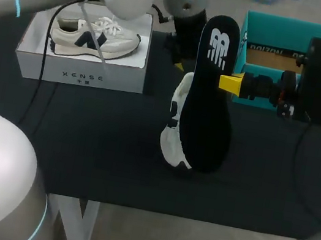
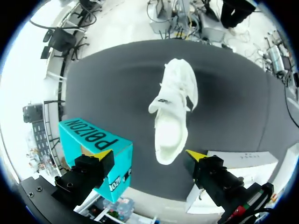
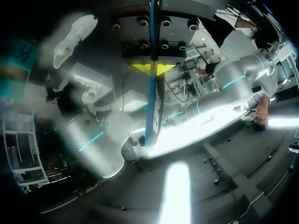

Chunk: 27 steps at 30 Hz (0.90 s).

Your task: Take the shoe out of the shoebox, open the shoe tongue, remove and reinsert the insole, then place the shoe into the shoebox

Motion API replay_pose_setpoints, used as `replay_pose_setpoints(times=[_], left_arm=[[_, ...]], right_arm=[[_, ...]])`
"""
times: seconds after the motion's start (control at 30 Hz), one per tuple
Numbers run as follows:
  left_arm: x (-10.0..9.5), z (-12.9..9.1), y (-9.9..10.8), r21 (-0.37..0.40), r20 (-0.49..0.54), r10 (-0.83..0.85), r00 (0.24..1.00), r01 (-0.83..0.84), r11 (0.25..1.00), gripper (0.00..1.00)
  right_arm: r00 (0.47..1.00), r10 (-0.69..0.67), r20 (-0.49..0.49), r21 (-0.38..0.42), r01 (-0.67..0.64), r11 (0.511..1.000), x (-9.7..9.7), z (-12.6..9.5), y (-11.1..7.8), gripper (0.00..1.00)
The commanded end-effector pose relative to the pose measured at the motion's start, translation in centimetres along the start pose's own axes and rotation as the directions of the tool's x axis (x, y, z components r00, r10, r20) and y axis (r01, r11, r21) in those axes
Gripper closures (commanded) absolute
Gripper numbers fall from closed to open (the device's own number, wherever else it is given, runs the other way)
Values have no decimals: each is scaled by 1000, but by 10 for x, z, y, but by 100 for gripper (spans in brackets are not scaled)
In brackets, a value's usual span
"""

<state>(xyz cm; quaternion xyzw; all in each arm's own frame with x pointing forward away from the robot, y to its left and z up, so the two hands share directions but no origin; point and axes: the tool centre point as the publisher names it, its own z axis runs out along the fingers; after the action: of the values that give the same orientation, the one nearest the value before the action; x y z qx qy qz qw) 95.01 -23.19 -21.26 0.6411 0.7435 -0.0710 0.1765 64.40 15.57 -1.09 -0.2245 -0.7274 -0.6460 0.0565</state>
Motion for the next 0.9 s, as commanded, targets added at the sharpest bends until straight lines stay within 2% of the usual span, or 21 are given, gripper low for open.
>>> replay_pose_setpoints(times=[0.03,0.1,0.17,0.23,0.37,0.43,0.63,0.7,0.9], left_arm=[[8,-36,-9,-33,272,38,962,-30,999,0],[7,-47,-11,-51,331,79,940,-66,996,0],[8,-55,-12,-62,366,93,926,-76,995,0],[9,-60,-12,-63,393,98,914,-80,995,0],[10,-75,-15,-53,492,98,865,-83,995,0],[10,-83,-18,-48,532,95,842,-82,996,0],[10,-108,-29,-18,654,134,744,-162,987,0],[11,-116,-35,-40,680,161,715,-183,982,0],[23,-134,-48,-91,750,204,629,-207,974,0]], right_arm=[[1000,1,3,1,-1,1000,0,3,-1,100],[1000,1,3,1,-1,1000,0,3,-1,100],[997,69,35,-43,-67,997,-20,2,-1,100],[987,127,99,-54,-122,991,-38,0,0,100],[946,291,142,-108,-277,955,-78,-9,7,100],[915,362,178,-104,-348,932,-101,-14,10,100],[853,500,147,-146,-481,864,-147,-15,21,100],[836,531,137,-162,-510,845,-159,-16,24,100],[751,657,60,-235,-629,741,-194,-14,28,100]])
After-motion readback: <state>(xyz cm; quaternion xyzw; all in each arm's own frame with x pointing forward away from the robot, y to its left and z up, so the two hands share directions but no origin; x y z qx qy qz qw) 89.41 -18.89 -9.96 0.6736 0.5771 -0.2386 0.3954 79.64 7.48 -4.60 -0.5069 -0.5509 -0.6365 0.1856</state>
